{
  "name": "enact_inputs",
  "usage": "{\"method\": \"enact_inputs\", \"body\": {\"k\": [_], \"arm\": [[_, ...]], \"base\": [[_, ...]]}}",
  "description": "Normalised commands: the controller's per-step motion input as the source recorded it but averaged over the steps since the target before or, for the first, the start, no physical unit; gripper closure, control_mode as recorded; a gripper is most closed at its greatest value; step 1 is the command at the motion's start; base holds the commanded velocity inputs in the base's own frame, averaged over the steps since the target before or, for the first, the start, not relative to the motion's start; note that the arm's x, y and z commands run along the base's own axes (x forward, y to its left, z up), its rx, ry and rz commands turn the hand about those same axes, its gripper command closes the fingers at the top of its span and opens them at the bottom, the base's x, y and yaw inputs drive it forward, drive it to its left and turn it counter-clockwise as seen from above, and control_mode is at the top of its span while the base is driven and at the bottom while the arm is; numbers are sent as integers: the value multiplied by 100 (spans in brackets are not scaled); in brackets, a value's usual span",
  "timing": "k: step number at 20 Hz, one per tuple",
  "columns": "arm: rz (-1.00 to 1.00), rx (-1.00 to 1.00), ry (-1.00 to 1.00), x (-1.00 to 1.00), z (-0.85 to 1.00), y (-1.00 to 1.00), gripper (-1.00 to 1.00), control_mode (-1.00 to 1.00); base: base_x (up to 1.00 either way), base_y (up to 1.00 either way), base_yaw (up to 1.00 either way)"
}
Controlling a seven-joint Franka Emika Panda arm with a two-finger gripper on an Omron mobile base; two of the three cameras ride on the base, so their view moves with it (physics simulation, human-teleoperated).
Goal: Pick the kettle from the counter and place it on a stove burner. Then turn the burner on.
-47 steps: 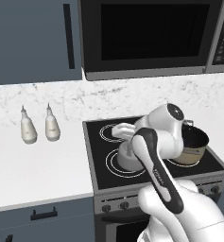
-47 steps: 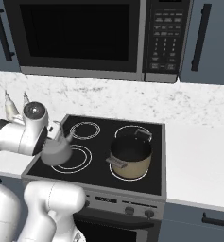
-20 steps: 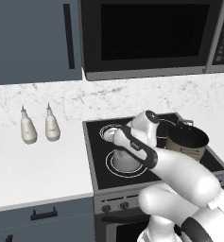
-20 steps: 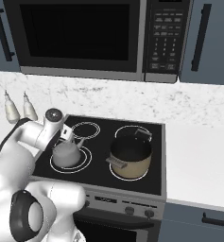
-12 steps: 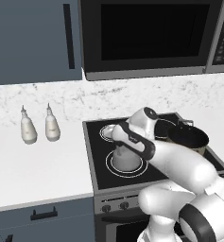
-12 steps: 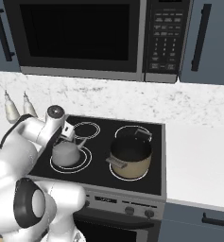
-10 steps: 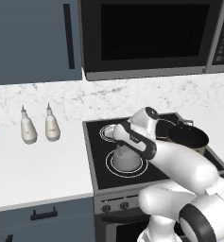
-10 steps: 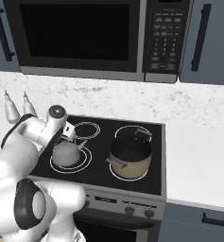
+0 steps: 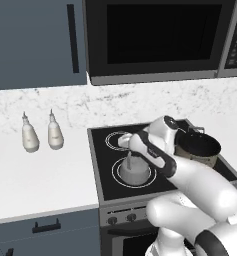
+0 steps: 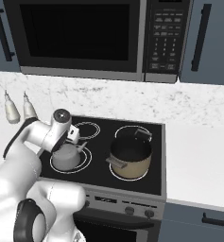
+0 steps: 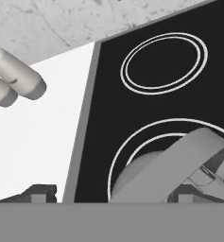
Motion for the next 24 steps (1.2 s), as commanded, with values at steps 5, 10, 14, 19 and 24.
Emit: {"method": "enact_inputs", "body": {"k": [5, 10, 14, 19, 24], "arm": [[-1, 0, -4, -32, 18, 5, -100, -100], [0, 0, -4, -58, 44, 16, -100, -100], [0, -3, 0, -67, 41, 38, -100, -100], [-4, -10, -1, -96, 12, 43, -100, -100], [-13, -18, -24, -95, -14, 41, -100, -100]], "base": [[0, 0, 0], [0, 0, 0], [0, 0, 0], [0, 0, 0], [0, 0, 0]]}}
